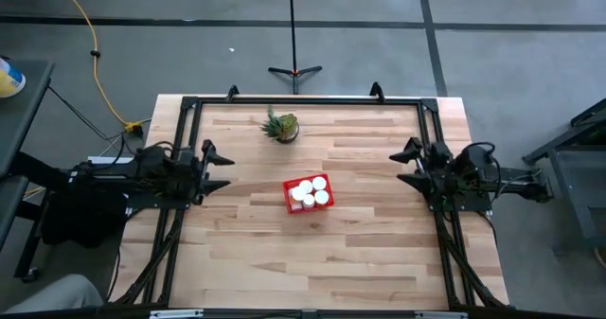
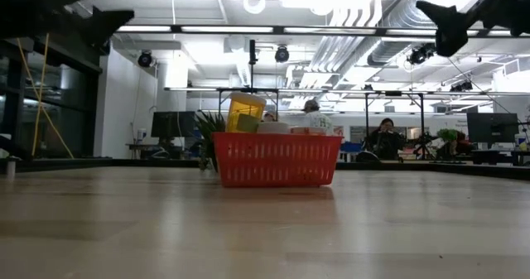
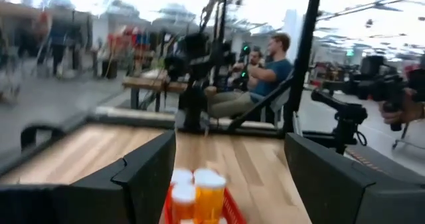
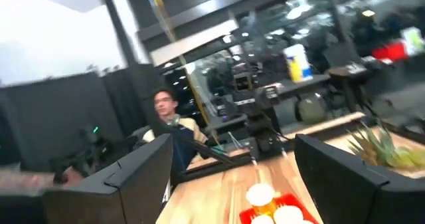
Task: Pick and place pill bottles into a basket
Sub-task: Return to Home Position
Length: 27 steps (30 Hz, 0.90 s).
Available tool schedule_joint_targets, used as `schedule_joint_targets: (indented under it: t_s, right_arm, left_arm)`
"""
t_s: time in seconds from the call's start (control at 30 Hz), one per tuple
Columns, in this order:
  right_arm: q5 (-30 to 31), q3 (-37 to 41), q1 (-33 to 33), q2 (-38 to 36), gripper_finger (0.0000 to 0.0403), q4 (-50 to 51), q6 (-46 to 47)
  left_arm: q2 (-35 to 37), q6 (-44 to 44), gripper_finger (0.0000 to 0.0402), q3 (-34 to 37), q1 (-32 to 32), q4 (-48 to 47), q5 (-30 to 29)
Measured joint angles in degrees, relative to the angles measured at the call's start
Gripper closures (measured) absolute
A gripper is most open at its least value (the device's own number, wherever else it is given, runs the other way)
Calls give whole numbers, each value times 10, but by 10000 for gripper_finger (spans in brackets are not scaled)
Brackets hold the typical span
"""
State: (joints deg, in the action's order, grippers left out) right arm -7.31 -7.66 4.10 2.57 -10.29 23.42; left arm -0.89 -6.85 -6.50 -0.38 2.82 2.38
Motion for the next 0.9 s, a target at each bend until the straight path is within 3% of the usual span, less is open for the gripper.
schedule_joint_targets:
  t_s: [0.7, 0.9]
  right_arm:
    - [-62, 0, 0, 0, 98, -11, -191]
    - [-90, 25, 0, 0, 98, -14, -186]
  left_arm:
    - [0, 106, 85, 0, 0, -28, 61]
    - [0, 114, 85, 0, 0, -39, 61]
